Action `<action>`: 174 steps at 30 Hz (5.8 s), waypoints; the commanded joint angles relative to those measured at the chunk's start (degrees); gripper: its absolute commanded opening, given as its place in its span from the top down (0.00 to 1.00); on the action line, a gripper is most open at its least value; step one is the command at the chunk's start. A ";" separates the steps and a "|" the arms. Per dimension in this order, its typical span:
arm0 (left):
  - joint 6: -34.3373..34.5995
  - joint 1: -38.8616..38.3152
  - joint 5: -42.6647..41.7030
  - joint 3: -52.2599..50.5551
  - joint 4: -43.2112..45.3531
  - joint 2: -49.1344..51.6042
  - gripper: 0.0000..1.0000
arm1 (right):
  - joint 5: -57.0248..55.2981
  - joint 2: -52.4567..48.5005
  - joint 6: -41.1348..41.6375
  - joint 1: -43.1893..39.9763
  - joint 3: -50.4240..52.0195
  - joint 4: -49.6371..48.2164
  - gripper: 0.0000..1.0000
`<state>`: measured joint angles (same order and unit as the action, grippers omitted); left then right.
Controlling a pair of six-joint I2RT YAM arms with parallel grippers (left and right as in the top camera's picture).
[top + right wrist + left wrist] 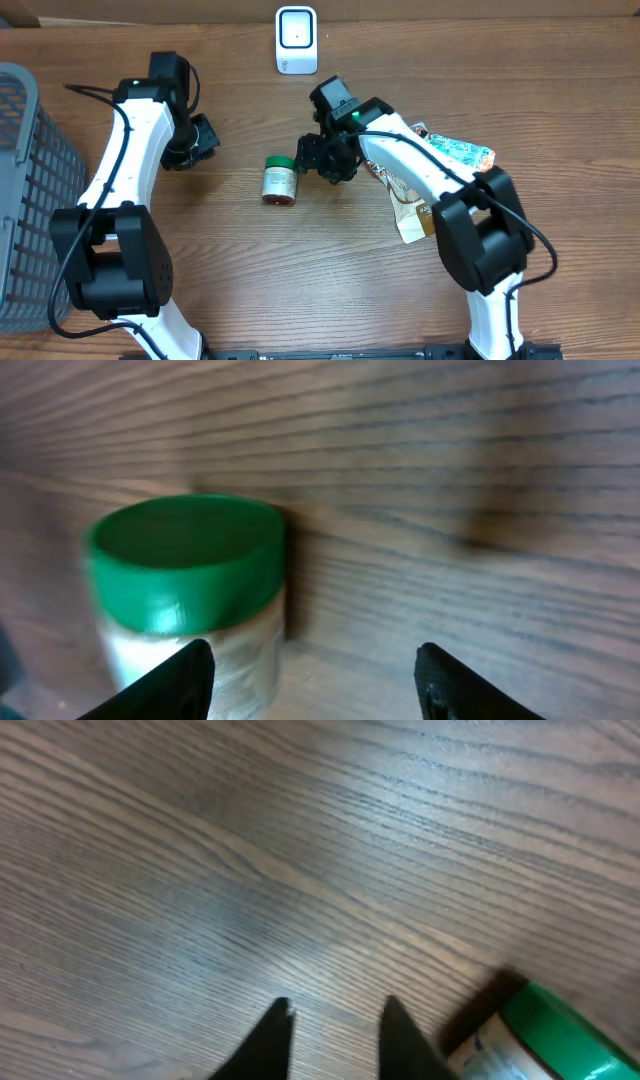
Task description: Scan the item barcode
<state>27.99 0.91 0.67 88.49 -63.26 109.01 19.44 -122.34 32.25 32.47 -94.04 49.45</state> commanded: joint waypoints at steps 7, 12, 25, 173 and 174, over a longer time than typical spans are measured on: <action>-2.27 -4.76 -1.36 -0.44 0.96 0.07 0.80 | -1.14 -2.64 0.98 -0.28 0.35 -0.61 0.35; -2.27 -8.57 -1.81 -1.31 1.38 0.07 0.82 | -1.62 -3.85 2.05 0.17 0.35 -0.98 0.36; 0.81 -15.21 -7.98 -11.54 11.06 0.11 0.86 | -1.36 -4.98 2.05 0.70 0.35 -1.01 0.36; 0.76 -0.55 3.80 -14.51 17.25 0.39 0.00 | -12.13 -9.90 9.66 8.83 -1.60 -7.82 0.22; 0.76 -0.55 3.80 -14.51 17.25 0.39 0.00 | -12.13 -9.90 9.66 8.98 -1.57 -7.89 0.22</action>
<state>28.53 0.16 3.73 74.28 -46.17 108.99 9.76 -128.92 42.17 40.91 -97.56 40.75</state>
